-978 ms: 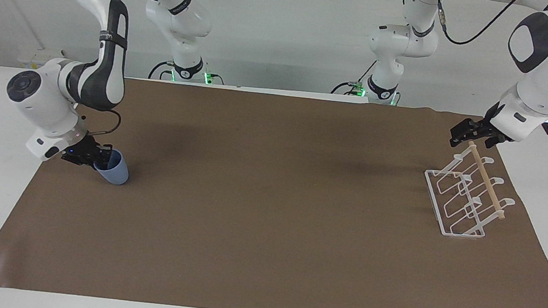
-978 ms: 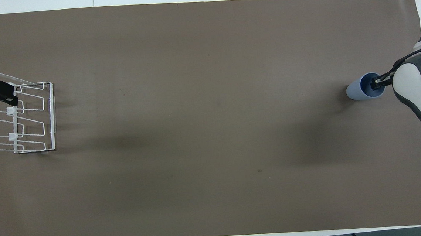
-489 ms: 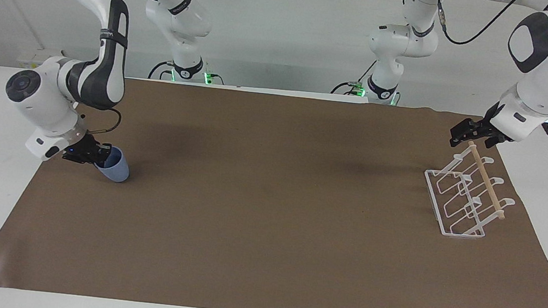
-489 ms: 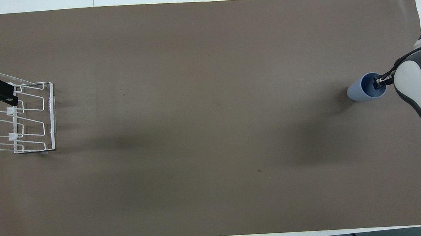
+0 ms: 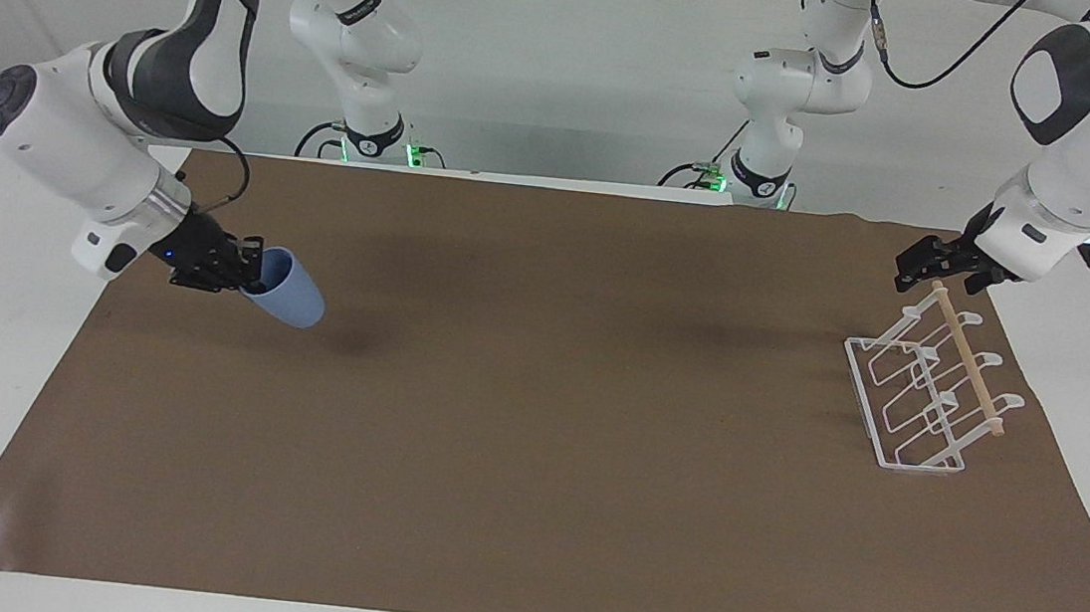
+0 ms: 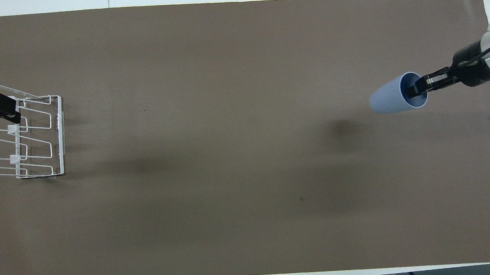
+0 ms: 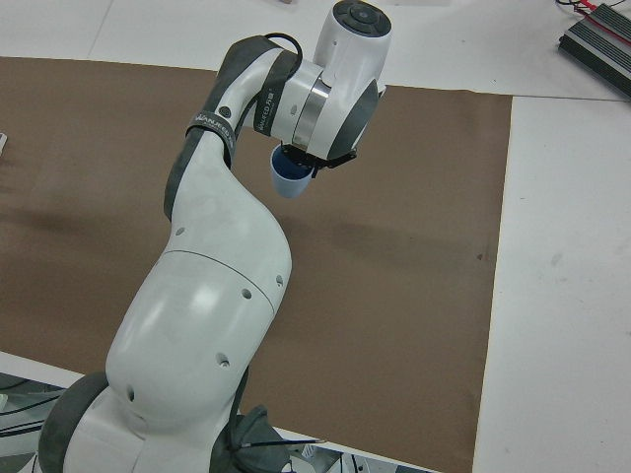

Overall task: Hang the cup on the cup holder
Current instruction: 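Lift the cup with the right gripper and carry it toward the rack, then reach the left gripper to the cup held by the right gripper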

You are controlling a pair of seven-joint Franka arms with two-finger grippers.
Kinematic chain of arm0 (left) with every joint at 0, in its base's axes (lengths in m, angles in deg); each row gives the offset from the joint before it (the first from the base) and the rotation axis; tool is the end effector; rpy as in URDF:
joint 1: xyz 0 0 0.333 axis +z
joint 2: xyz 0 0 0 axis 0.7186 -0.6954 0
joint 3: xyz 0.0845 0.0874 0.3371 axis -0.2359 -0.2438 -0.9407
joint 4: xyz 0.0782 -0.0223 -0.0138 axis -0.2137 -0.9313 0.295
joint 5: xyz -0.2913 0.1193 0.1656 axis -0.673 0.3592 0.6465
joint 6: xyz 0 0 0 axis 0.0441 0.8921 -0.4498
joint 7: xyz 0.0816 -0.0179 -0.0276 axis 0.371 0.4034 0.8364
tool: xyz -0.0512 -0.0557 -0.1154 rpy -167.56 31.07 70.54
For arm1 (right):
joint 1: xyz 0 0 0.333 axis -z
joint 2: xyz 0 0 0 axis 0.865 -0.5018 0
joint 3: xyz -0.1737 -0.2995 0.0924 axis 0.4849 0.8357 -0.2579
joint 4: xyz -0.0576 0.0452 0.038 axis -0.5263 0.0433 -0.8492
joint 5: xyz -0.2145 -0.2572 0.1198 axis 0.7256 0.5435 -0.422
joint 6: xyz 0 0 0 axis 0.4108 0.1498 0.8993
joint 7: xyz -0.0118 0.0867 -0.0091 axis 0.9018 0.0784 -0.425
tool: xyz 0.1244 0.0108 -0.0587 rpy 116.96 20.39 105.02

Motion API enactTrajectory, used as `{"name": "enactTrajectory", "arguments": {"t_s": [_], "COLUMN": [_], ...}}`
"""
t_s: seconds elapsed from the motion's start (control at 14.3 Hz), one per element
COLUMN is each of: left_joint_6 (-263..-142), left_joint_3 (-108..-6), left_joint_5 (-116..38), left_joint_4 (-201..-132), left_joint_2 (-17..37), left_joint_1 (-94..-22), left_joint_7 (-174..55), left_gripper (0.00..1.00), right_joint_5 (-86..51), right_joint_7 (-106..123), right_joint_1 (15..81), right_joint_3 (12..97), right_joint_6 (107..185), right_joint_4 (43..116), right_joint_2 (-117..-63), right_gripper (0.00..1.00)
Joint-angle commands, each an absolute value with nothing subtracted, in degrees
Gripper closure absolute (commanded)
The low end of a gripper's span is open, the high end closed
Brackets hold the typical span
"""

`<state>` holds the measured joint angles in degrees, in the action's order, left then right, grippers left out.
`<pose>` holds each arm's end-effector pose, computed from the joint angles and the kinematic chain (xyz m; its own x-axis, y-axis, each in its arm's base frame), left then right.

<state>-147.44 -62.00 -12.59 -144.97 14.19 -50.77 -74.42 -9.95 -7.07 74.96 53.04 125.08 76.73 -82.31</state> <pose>0.5296 -0.0285 0.5944 0.9843 -0.0464 -0.1701 -0.0501 -0.9986 -0.0176 0.5450 -0.0164 0.5095 0.9768 0.2109 -0.0364 0.1735 -0.8801 -0.4420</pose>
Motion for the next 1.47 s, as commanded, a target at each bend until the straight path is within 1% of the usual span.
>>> {"name": "enactTrajectory", "arguments": {"t_s": [0.0, 0.07, 0.21, 0.42, 0.56, 0.63, 0.77, 0.91, 1.05, 1.19, 1.33, 1.4], "left_joint_6": [-147.1, -147.1, -147.1, -147.0, -146.4, -146.5, -146.9, -146.7, -145.6, -145.5, -146.8, -149.3], "left_joint_3": [-62.0, -62.0, -61.8, -61.5, -61.5, -61.5, -61.8, -61.5, -61.5, -60.5, -59.9, -59.8], "left_joint_5": [-11.6, -11.6, -11.7, -12.3, -15.5, -19.5, -26.2, -27.6, -32.3, -34.7, -35.4, -35.3], "left_joint_4": [-146.5, -146.5, -146.5, -146.4, -146.6, -147.0, -147.1, -146.6, -145.1, -144.9, -145.0, -145.3], "left_joint_2": [15.6, 15.6, 15.6, 15.7, 17.0, 17.3, 17.4, 17.3, 17.2, 17.6, 18.1, 18.2], "left_joint_1": [-50.7, -50.7, -51.2, -52.0, -53.2, -52.8, -53.2, -55.0, -56.8, -59.0, -62.7, -64.8], "left_joint_7": [-74.6, -74.6, -74.7, -74.7, -73.4, -73.3, -68.1, -57.3, -42.4, -22.7, -2.8, 3.9], "left_gripper": [0.0, 0.0, 0.0, 0.0, 0.0, 0.0, 0.0, 0.0, 0.0, 0.0, 0.0, 0.0], "right_joint_5": [-18.3, -22.8, -28.7, -34.2, -38.2, -39.8, -47.1, -55.2, -59.4, -61.2, -62.3, -63.9], "right_joint_7": [2.6, 7.8, 12.6, 23.4, 29.8, 30.2, 30.0, 26.7, 23.9, 22.4, 22.3, 22.3], "right_joint_1": [71.5, 69.3, 64.5, 57.3, 52.6, 51.5, 51.3, 51.3, 51.3, 51.3, 50.4, 50.3], "right_joint_3": [52.0, 51.8, 51.8, 51.8, 51.8, 51.7, 51.7, 51.7, 51.8, 51.8, 51.7, 51.7], "right_joint_6": [120.3, 119.7, 121.3, 126.8, 132.7, 134.4, 134.8, 135.1, 135.3, 136.0, 139.0, 139.5], "right_joint_4": [76.3, 75.9, 75.8, 76.2, 76.7, 77.5, 80.7, 83.4, 85.4, 87.0, 88.2, 89.0], "right_joint_2": [-80.9, -80.6, -80.8, -80.6, -80.6, -80.6, -79.5, -79.6, -80.6, -81.5, -81.2, -80.9], "right_gripper": [1.0, 1.0, 1.0, 1.0, 1.0, 1.0, 1.0, 1.0, 1.0, 1.0, 1.0, 1.0]}}
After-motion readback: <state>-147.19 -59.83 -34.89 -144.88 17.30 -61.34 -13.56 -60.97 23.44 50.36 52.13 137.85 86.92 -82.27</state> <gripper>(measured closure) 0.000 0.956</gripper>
